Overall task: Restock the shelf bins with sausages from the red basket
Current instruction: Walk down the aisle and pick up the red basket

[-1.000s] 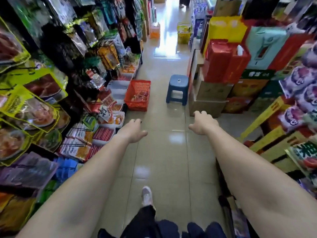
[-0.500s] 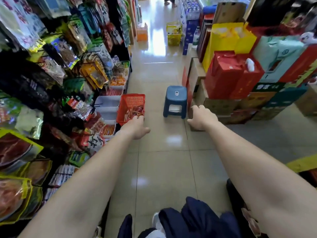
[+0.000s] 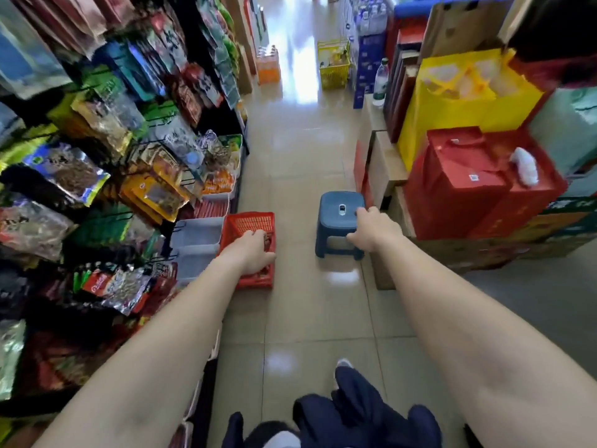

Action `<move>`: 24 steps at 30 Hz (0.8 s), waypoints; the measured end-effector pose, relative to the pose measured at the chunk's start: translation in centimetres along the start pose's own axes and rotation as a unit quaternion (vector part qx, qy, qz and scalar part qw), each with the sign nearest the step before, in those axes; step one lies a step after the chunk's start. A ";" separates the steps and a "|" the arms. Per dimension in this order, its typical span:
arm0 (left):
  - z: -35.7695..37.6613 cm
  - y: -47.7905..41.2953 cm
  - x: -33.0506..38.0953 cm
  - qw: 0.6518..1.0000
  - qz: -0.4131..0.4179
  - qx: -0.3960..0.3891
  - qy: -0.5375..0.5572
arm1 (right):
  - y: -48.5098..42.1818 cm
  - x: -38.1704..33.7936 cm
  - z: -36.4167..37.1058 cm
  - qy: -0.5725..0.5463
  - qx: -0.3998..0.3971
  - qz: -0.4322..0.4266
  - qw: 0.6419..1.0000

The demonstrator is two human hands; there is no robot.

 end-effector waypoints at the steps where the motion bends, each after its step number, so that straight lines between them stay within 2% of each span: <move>1: -1.7 -1.6 0.6 1.000 -0.001 0.006 0.012 | -2.1 -0.2 -1.7 -0.002 0.002 -0.004 1.000; 4: -6.3 -5.6 2.0 0.998 0.009 0.033 0.058 | -7.6 -1.0 -5.9 -0.007 0.001 -0.011 1.000; 13: -14.5 -19.2 -0.7 0.998 -0.006 0.003 0.059 | -22.4 -4.4 -12.1 0.021 -0.025 0.003 0.999; 24: -31.5 -35.9 -7.9 0.999 0.025 0.000 0.048 | -39.3 -16.8 -22.8 0.041 -0.019 0.011 0.999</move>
Point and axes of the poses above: each hand's wrist, its own y-axis away from the middle knuckle, its own z-axis out of the palm, x = y × z, the point moved 5 cm from there along -y, towards the middle knuckle, and after that the axes turned 12 degrees about -x, right-handed, at the moved point
